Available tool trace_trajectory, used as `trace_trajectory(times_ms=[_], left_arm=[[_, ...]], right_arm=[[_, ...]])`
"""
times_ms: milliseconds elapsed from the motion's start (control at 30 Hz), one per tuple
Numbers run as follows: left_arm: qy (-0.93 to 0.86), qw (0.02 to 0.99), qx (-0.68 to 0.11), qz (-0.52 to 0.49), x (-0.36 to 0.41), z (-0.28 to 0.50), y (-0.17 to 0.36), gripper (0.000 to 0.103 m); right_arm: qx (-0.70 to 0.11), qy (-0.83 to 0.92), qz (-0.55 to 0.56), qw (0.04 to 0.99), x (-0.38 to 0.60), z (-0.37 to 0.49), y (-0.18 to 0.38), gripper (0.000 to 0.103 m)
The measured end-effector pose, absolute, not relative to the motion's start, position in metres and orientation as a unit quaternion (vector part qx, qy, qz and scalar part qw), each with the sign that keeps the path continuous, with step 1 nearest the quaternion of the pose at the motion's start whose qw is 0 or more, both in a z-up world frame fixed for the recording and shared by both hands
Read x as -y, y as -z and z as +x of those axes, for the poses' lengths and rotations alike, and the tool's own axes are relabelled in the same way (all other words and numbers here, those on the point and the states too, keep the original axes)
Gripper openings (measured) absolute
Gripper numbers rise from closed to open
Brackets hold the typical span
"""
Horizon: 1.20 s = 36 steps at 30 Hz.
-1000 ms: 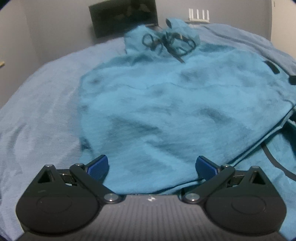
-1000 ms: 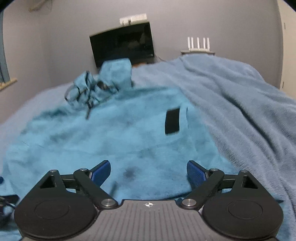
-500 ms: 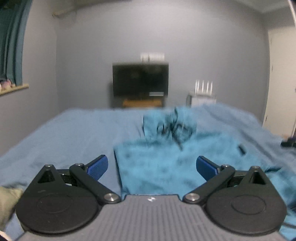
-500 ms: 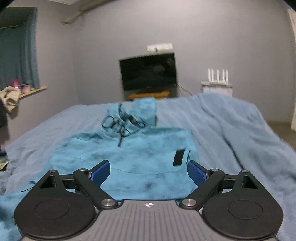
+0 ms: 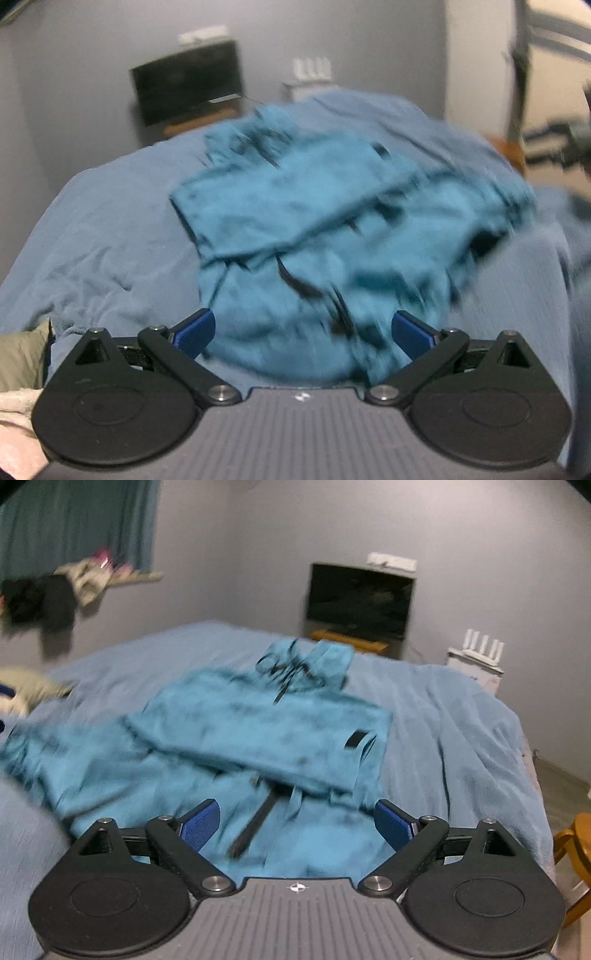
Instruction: Fold large clothes
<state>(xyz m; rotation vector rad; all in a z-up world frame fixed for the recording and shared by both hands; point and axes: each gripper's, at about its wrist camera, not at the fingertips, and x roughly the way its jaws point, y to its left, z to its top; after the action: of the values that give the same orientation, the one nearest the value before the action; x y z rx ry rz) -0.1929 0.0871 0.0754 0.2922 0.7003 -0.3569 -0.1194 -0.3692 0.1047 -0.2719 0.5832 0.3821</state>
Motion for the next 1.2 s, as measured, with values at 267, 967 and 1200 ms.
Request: trace_trajectory(times_ms=[267,967,1200], left_arm=[[0.157,0.893,-0.386,0.168,-0.097,-0.208,-0.052,0.102],[0.197,0.891,-0.331,0.242,-0.065,-0.128,-0.037,0.089],[0.244,0.872,-0.345,0.245,-0.067,-0.105,-0.032,0.054]], right_arm=[[-0.341,-0.201,-0.224,0.891,0.368,-0.158,-0.086,0.084],[-0.323,-0.289,-0.342,0.834,0.32,-0.094,-0.034,0.085],[-0.337,-0.322,-0.284,0.838,0.334,-0.077,-0.036,0.063]])
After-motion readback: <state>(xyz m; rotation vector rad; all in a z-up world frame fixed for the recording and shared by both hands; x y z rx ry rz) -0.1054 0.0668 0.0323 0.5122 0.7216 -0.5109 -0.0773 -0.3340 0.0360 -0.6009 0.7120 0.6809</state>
